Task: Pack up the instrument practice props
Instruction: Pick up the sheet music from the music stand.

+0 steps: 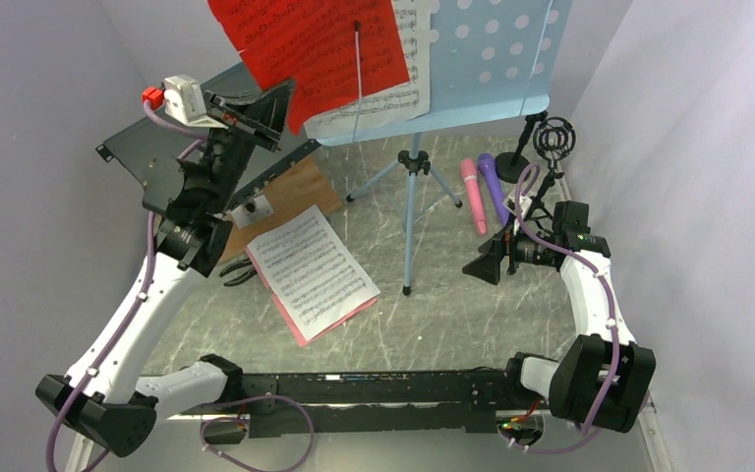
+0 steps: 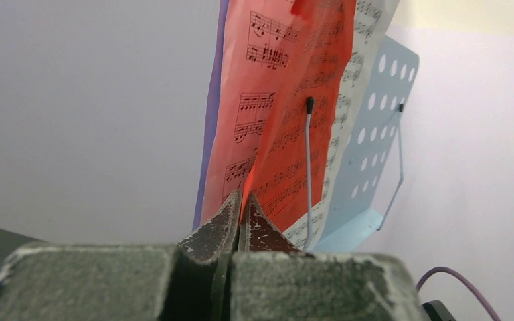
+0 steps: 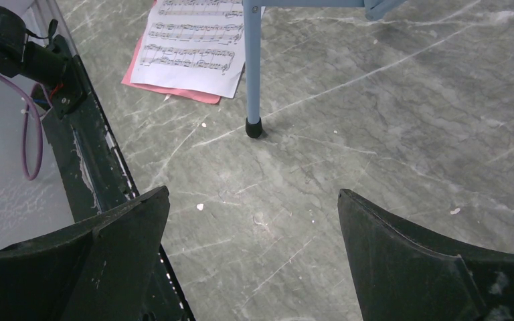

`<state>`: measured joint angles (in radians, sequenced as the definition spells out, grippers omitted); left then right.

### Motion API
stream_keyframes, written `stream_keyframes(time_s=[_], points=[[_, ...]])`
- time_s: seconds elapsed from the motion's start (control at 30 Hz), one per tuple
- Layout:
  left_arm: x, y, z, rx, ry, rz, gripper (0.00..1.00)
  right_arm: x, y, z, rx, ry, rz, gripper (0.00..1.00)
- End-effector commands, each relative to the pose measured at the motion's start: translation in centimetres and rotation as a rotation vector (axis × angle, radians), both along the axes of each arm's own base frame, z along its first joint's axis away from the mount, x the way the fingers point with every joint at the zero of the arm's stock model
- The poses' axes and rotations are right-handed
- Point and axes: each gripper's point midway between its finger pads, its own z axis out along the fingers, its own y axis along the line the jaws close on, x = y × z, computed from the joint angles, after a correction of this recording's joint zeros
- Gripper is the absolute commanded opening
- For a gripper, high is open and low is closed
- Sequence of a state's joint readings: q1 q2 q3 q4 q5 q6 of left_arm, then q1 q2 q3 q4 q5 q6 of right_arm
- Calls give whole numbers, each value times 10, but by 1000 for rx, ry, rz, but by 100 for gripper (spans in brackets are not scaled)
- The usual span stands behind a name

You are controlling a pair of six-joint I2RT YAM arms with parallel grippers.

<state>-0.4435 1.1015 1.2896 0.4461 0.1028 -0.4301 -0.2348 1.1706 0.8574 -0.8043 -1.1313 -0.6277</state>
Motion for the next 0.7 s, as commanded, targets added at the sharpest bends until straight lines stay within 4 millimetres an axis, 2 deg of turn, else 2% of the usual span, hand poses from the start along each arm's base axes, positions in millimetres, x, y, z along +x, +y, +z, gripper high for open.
stream_keyframes(time_s=[0.0,0.33,0.67], points=[[0,17,-4,8,8,88,0,4,0,9,-8,-58,12,100],[-23,44,7,6,-20,182,0,4,0,7,-4,-49,11,100],[-38,50,4,14,-18,180,0,5,-1,6,-4,-44,11,100]])
